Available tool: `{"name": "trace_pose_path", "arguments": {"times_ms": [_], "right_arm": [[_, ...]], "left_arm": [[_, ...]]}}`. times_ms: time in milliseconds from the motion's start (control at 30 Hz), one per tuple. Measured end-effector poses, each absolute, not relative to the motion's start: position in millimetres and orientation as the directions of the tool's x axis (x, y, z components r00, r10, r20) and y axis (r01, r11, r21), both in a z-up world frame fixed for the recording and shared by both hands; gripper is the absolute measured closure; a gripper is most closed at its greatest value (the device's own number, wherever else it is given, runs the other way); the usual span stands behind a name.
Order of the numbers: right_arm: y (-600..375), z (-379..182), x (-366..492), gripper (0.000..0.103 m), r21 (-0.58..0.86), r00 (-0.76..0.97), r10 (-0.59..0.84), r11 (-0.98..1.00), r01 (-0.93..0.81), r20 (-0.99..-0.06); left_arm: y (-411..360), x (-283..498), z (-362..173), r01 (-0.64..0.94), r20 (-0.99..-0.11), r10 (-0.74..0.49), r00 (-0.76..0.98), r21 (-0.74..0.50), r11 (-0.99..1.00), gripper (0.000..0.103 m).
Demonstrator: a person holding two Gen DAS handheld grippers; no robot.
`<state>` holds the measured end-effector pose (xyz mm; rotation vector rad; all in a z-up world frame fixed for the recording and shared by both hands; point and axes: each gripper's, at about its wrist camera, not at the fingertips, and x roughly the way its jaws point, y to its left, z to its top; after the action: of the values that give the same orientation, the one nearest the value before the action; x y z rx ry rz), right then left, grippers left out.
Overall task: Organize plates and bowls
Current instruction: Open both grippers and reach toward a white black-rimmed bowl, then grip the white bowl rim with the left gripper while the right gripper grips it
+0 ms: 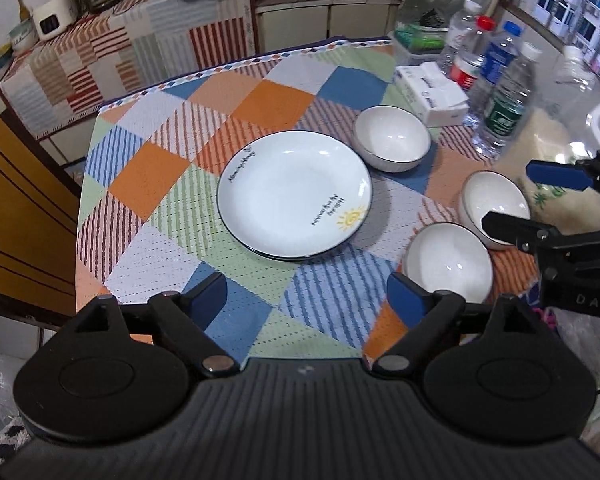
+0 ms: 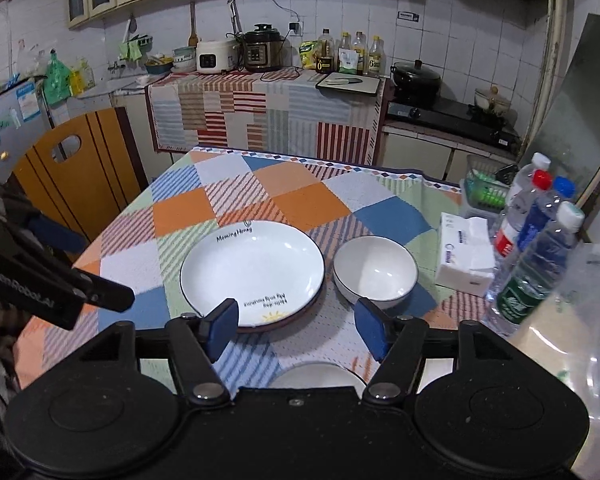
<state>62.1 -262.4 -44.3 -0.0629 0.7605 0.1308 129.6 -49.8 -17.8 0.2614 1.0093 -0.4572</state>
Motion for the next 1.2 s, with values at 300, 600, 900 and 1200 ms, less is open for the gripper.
{"name": "trace_pose_path", "arguments": {"times_ms": [300,600,900,1200], "right_arm": [[-272,-51,22,0.008,-0.088,0.721,0.057,0.983,-0.162,-0.691],[-291,-92,-3,0.008,0.010,0.683,0.104,0.990,-0.140,-0.723],[-302,-152,4,0.008,0.093,0.631,0.155,0.987,-0.129,-0.760],[-297,-199,24,0.008,0.097,0.596,0.145,0.989,-0.112,-0.790]], "left_arm": [[-74,96,-21,0.545,-0.860,-0.243,0.448,0.047,0.837,0.012],[-104,89,-50,0.587,-0.893,-0.261,0.367,0.005,0.810,0.012],[-131,110,-96,0.577,-0.938,-0.235,0.254,-0.048,0.815,0.016],[-157,129,-146,0.600,-0.959,-0.222,0.175,-0.075,0.797,0.022]]}}
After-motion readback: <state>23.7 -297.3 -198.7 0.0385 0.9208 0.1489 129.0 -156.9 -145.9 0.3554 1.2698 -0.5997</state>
